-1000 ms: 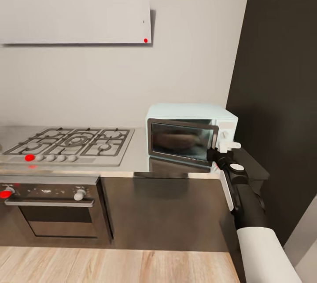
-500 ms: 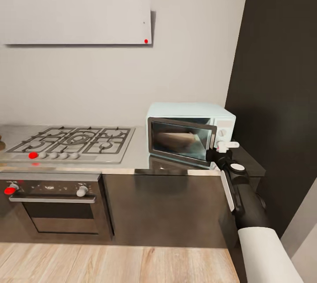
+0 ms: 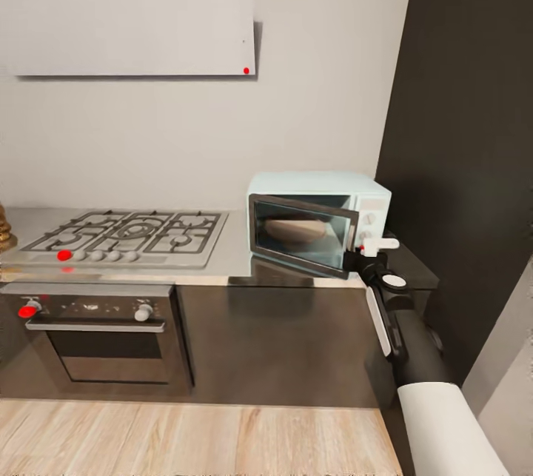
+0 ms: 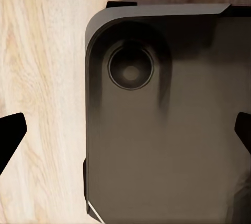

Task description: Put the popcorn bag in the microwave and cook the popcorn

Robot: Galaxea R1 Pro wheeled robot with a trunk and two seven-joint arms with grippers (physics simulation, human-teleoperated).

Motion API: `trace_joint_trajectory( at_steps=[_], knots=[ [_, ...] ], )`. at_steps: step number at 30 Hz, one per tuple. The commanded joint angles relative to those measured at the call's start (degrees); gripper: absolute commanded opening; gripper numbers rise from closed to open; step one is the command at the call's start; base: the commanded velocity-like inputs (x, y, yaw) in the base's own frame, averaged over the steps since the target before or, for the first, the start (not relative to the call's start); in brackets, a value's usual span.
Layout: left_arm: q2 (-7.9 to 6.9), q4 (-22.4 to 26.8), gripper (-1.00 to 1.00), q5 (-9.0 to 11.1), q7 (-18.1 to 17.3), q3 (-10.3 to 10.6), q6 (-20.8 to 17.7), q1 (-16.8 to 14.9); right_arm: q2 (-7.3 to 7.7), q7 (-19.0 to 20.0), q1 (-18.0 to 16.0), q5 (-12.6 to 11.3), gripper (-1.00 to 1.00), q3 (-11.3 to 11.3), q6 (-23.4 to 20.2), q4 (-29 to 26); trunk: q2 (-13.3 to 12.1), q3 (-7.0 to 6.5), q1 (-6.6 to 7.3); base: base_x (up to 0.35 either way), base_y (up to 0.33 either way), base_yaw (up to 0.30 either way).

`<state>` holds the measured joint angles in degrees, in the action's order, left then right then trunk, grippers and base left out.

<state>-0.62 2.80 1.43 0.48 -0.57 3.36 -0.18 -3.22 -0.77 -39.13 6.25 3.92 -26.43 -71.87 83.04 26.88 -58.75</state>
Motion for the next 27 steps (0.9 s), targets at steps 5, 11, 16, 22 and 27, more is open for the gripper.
trace_joint_trajectory(
  at_steps=[5, 11, 16, 22, 27],
  knots=[
    [0.00, 0.01, 1.00, 0.15, 0.05, -0.05, 0.15, 0.04, -0.03, -0.29, -0.07, 1.75, -1.00, 2.32, -0.37, -0.27, 0.05, 0.05, 0.02, -0.115, 0.000, 0.000],
    [0.00, 0.01, 1.00, 0.15, 0.05, -0.07, 0.15, 0.01, -0.03, -0.28, -0.07, 1.75, -1.00, 2.32, -0.37, -0.29, 0.05, 0.05, 0.02, -0.113, 0.000, 0.000],
    [0.00, 0.01, 1.00, 0.15, 0.05, -0.06, 0.15, 0.00, -0.03, -0.28, -0.07, 1.75, -1.00, 2.32, -0.45, -0.29, 0.05, 0.05, 0.02, -0.070, 0.000, 0.000],
    [0.00, 0.01, 1.00, 0.15, 0.05, -0.05, 0.15, 0.00, -0.03, -0.23, -0.07, 1.75, -1.00, 2.32, -0.49, -0.31, 0.05, 0.05, 0.02, -0.003, 0.000, 0.000],
    [0.00, 0.01, 1.00, 0.15, 0.05, -0.05, 0.15, 0.00, -0.03, -0.12, -0.07, 1.75, -1.00, 2.24, -0.55, -0.37, 0.05, 0.05, 0.02, 0.000, 0.000, 0.000]
  ],
)
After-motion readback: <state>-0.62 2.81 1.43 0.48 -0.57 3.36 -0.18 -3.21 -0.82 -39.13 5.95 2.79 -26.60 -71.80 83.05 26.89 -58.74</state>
